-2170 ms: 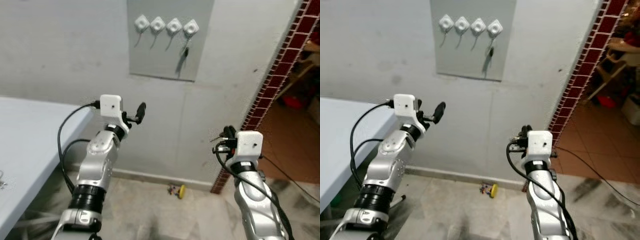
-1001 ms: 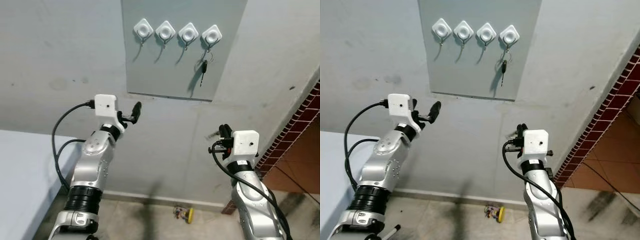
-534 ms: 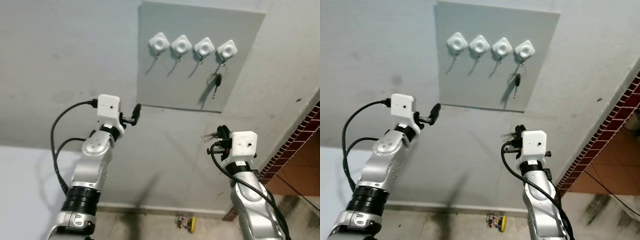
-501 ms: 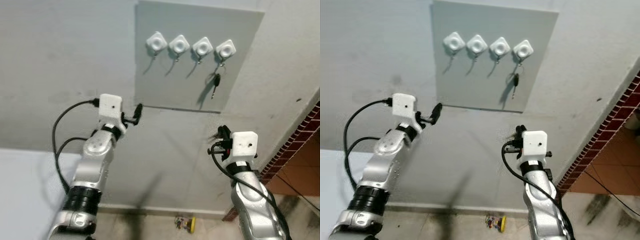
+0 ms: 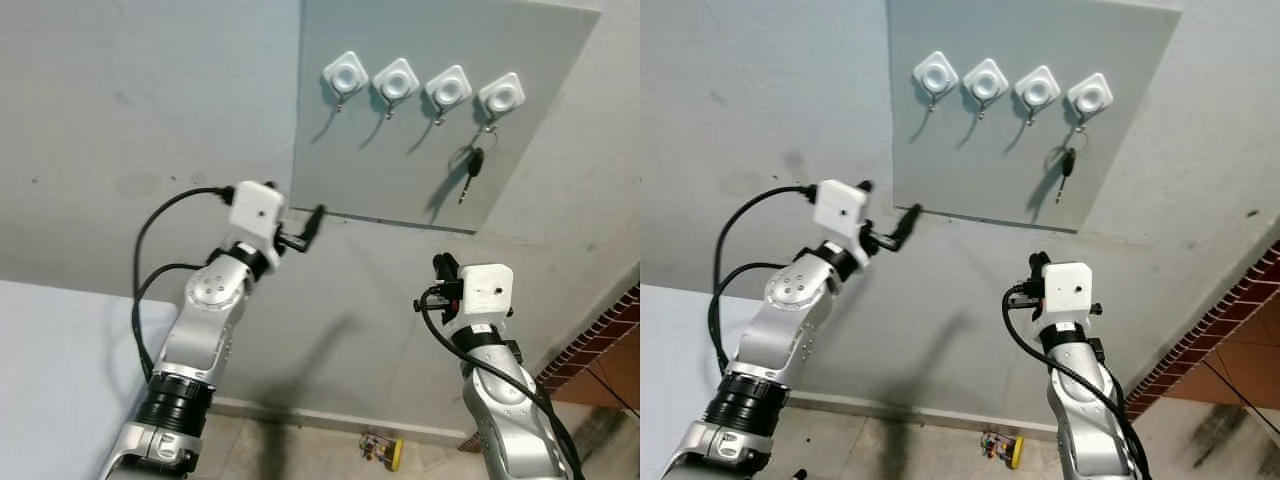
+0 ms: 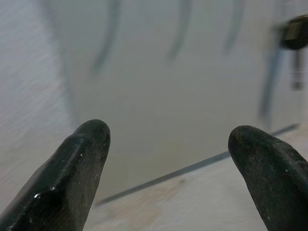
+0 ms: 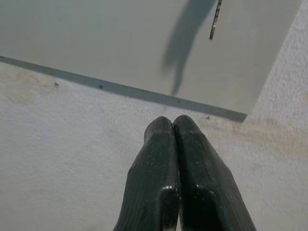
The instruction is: Hang keys on a hook
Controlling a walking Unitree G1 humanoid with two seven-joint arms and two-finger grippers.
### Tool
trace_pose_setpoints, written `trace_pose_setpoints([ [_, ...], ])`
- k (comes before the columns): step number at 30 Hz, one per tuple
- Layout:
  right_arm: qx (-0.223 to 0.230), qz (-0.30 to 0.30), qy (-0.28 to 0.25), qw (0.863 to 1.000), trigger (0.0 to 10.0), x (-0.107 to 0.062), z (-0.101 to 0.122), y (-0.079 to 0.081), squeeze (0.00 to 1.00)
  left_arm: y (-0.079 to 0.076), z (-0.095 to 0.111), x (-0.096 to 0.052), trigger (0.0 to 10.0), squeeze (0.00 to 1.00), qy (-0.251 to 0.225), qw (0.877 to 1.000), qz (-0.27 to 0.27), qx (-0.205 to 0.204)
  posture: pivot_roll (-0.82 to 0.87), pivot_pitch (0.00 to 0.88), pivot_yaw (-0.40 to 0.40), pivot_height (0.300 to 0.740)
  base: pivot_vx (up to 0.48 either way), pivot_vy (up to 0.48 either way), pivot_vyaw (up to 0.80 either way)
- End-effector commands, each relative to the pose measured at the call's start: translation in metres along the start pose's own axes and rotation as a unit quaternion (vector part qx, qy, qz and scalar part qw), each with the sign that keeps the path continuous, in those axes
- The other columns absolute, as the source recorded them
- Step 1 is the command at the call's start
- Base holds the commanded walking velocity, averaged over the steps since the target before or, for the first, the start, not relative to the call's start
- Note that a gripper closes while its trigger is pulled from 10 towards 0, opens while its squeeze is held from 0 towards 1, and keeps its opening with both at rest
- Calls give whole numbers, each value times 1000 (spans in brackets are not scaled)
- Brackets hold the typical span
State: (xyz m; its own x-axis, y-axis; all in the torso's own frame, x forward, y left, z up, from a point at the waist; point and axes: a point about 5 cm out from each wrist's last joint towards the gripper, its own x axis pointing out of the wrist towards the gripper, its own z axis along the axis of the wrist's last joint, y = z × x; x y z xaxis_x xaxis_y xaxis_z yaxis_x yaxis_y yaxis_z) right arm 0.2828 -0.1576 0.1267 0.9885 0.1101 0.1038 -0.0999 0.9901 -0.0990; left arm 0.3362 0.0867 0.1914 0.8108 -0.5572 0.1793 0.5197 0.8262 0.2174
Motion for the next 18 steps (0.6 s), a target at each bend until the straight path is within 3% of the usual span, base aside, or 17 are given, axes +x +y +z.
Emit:
trace_pose_setpoints([
  [1,2,49,-56,997,10000,8,28,6,0,-6,18,5,10000,0,-31,999,-40,10,-94,19,-42,740,0,0,0],
  [8,6,114,-124,986,10000,17,62,14,0,-4,38,6,10000,0,-71,996,-51,1,-102,23,-35,740,0,0,0],
  [18,7,151,-178,972,10000,39,95,21,0,8,55,4,10000,0,-99,994,-46,1,-83,13,-38,740,0,0,0],
])
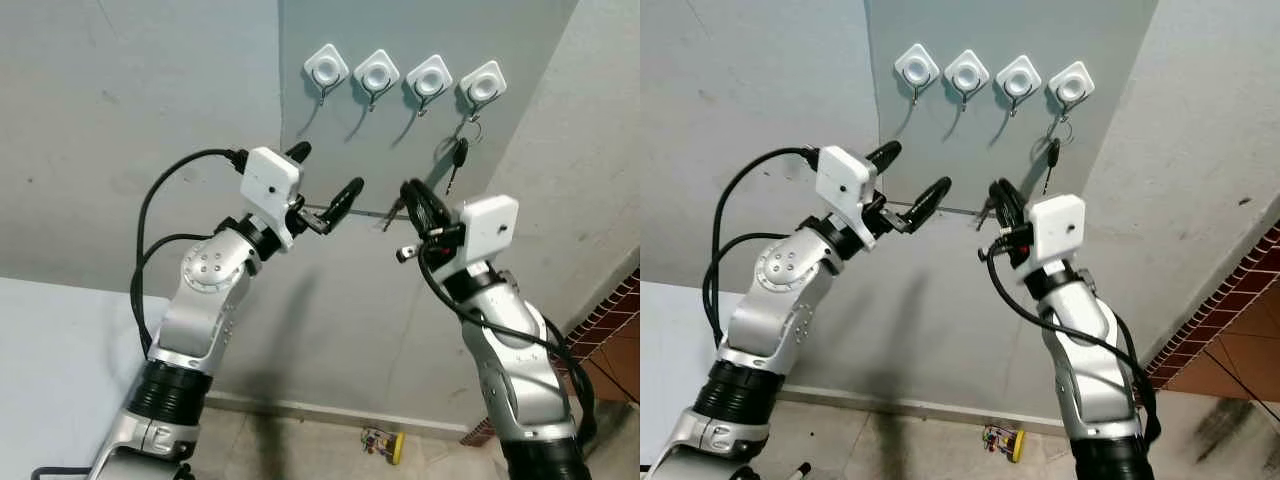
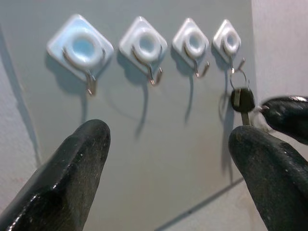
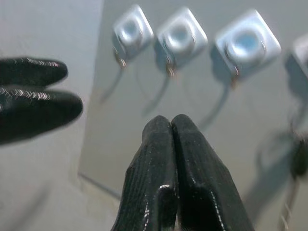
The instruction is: Hang keys on a hook
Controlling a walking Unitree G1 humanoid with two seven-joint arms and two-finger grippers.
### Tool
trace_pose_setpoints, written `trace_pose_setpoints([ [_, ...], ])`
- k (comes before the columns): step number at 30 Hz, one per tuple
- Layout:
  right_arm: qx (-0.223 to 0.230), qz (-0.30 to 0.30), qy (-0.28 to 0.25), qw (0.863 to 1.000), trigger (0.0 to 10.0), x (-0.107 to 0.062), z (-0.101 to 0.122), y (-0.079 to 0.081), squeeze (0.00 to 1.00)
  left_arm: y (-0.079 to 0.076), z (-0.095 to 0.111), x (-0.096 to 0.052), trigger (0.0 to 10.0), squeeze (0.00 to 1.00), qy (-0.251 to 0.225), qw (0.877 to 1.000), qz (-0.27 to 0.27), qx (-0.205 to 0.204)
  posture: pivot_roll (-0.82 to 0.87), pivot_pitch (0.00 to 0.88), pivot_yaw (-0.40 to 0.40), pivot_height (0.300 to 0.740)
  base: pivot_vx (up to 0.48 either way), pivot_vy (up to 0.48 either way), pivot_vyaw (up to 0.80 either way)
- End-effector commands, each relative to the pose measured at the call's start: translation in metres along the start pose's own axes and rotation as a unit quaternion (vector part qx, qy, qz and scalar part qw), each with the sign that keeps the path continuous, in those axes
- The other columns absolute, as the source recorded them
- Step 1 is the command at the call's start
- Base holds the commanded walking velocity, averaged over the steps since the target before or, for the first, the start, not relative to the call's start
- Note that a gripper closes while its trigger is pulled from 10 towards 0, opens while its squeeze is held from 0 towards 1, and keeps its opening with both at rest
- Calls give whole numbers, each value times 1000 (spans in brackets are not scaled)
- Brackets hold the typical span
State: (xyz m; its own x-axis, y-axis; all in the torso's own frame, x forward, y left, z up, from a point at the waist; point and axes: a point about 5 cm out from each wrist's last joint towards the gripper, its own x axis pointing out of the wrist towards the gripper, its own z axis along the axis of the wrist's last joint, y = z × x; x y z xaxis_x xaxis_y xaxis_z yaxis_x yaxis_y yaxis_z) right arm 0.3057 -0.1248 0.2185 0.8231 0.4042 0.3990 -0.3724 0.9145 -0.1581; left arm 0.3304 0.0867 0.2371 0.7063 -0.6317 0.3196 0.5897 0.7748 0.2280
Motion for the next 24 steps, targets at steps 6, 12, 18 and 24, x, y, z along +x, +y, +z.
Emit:
trace_pose_setpoints([
  [6,-2,20,-26,999,10000,21,11,-5,0,2,13,2,10000,0,-22,1000,2,3,-78,11,-41,740,0,0,0],
  [12,5,28,-41,999,10000,37,17,-7,0,0,14,4,10000,0,-26,1000,3,0,-73,5,-50,740,0,0,0],
  [18,19,34,-49,998,10000,46,19,-6,0,-3,16,5,10000,0,-29,1000,-2,-3,-72,3,-50,740,0,0,0],
  [24,52,37,-59,996,10000,52,18,-5,0,-5,17,5,10000,0,-33,999,-4,-5,-69,0,-53,740,0,0,0],
])
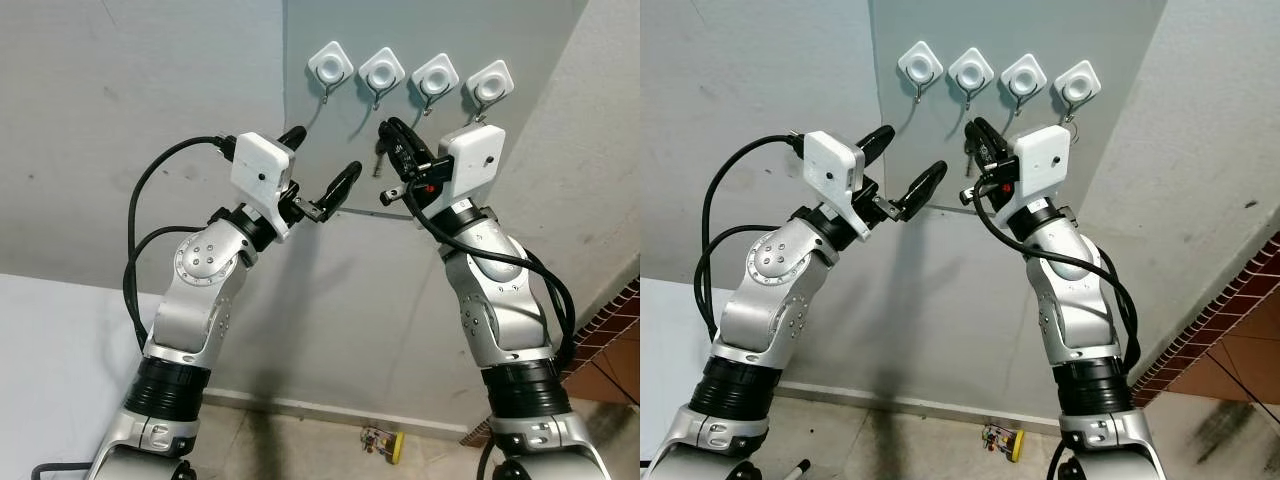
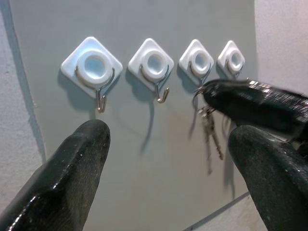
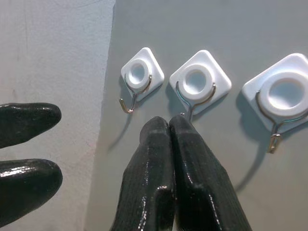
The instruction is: Hang keys on a hook
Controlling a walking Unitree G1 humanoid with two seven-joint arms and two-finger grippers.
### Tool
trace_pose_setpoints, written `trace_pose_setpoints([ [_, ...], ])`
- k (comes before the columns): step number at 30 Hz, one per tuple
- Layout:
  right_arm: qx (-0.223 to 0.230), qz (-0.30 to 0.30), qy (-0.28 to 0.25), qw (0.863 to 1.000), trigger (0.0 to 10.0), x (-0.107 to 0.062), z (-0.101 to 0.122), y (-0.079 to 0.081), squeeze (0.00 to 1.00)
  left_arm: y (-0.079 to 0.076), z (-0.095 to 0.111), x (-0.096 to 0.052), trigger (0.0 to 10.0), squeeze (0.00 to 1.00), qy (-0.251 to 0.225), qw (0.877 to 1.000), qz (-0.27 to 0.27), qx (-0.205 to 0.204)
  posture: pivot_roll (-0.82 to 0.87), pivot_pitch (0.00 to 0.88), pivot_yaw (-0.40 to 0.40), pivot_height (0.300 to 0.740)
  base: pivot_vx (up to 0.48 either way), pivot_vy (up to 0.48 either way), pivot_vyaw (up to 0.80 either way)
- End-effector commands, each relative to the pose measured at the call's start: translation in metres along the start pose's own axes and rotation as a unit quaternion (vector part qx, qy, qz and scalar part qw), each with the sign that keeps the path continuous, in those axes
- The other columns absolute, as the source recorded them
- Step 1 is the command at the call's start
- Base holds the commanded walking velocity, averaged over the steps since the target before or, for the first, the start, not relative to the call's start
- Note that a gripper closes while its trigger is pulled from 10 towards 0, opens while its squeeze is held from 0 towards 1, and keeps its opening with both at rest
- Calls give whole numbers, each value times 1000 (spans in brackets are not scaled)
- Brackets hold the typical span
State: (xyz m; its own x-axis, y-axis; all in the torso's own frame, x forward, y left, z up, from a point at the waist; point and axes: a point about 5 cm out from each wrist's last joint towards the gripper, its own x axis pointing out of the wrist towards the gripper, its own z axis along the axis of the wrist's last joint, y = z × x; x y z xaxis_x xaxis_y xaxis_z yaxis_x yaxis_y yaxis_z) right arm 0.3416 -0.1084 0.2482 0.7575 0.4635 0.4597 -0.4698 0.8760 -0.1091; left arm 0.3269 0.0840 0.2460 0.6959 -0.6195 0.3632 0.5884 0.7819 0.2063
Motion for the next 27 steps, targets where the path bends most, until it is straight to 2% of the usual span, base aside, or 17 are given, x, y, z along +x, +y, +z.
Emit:
trace_pose_setpoints([
  [1,25,5,-24,999,10000,6,5,0,0,-4,7,4,10000,0,-10,1000,-13,4,-69,0,-53,740,0,0,0],
  [14,119,1,-57,991,10000,18,7,0,0,-6,6,3,10000,0,-8,1000,-12,2,-64,9,-54,740,0,0,0],
  [27,155,-12,-68,985,10000,27,6,-8,0,-4,6,1,10000,0,-5,1000,-6,1,-56,21,-58,740,0,0,0],
])
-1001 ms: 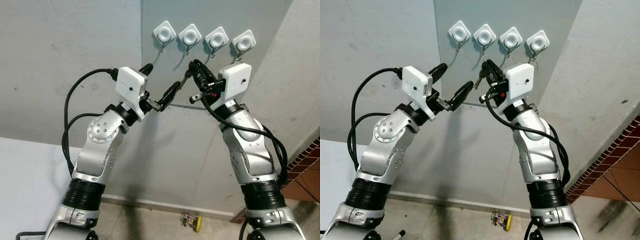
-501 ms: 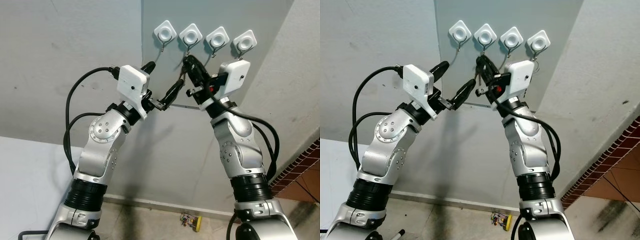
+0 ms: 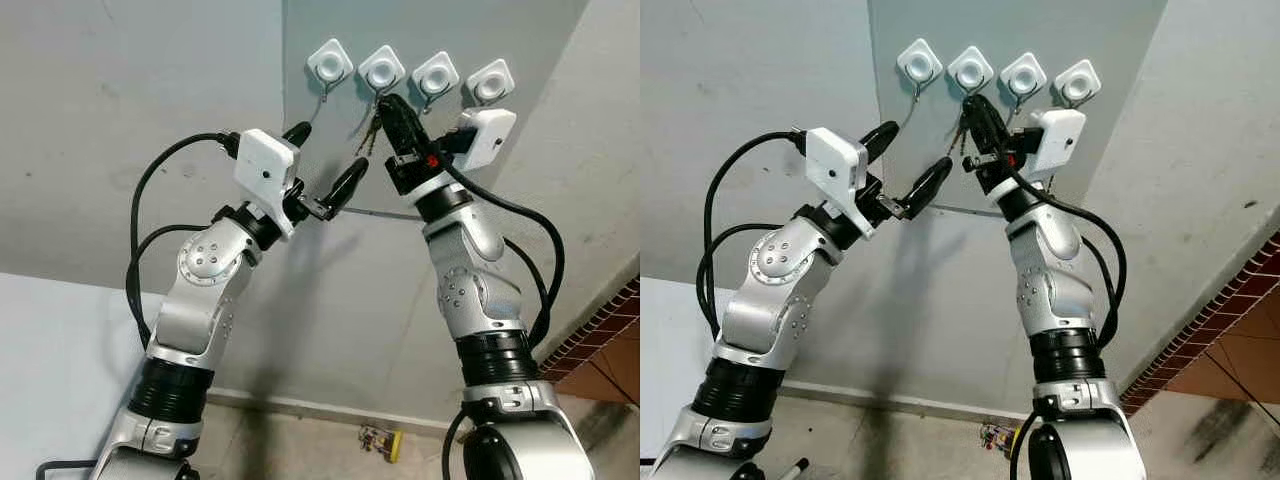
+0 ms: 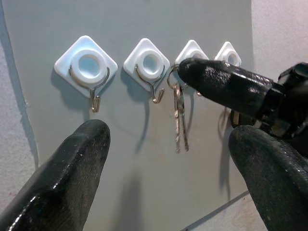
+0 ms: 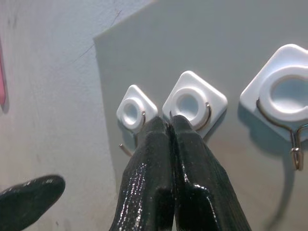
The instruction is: Hang keys on a hook
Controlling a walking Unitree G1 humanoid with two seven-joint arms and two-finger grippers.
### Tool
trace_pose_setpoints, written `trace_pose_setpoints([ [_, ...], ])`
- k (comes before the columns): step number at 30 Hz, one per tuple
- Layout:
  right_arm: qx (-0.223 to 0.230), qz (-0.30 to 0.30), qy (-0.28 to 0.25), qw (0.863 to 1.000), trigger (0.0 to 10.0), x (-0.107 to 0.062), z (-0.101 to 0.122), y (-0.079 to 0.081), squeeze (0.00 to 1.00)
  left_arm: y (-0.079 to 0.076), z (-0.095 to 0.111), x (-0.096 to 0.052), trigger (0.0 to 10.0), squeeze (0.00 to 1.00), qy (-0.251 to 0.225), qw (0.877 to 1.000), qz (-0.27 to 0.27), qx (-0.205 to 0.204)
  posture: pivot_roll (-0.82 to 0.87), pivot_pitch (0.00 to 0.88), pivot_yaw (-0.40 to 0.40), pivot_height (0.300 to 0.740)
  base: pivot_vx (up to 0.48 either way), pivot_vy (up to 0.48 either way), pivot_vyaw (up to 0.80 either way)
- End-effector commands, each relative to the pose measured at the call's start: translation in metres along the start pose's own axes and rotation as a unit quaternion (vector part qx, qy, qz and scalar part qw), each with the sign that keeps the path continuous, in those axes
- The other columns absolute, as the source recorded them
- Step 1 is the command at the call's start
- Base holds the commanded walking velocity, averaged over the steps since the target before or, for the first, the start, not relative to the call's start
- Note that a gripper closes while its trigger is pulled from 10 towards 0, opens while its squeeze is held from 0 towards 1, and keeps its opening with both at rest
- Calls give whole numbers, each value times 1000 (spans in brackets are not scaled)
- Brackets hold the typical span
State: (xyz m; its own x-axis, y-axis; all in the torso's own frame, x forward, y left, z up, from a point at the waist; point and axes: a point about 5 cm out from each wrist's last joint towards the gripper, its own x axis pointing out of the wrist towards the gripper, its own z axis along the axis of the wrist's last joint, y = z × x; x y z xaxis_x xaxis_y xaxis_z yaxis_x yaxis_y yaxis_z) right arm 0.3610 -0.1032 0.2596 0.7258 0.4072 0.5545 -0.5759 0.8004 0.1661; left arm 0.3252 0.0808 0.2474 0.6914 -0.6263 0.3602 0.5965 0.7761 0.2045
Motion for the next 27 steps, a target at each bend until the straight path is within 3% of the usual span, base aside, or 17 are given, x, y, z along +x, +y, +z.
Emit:
trace_pose_setpoints([
  [1,4,4,-12,1000,10000,5,5,0,0,-1,5,0,10000,0,-6,1000,-2,4,-56,21,-58,740,0,0,0],
  [13,45,-4,-15,999,10000,14,2,-4,0,-1,5,-1,10000,0,-4,1000,-2,3,-54,27,-57,740,0,0,0],
  [27,165,-29,-32,985,10000,7,-6,-9,0,-1,6,-1,10000,0,-3,1000,2,5,-51,30,-60,740,0,0,0],
])
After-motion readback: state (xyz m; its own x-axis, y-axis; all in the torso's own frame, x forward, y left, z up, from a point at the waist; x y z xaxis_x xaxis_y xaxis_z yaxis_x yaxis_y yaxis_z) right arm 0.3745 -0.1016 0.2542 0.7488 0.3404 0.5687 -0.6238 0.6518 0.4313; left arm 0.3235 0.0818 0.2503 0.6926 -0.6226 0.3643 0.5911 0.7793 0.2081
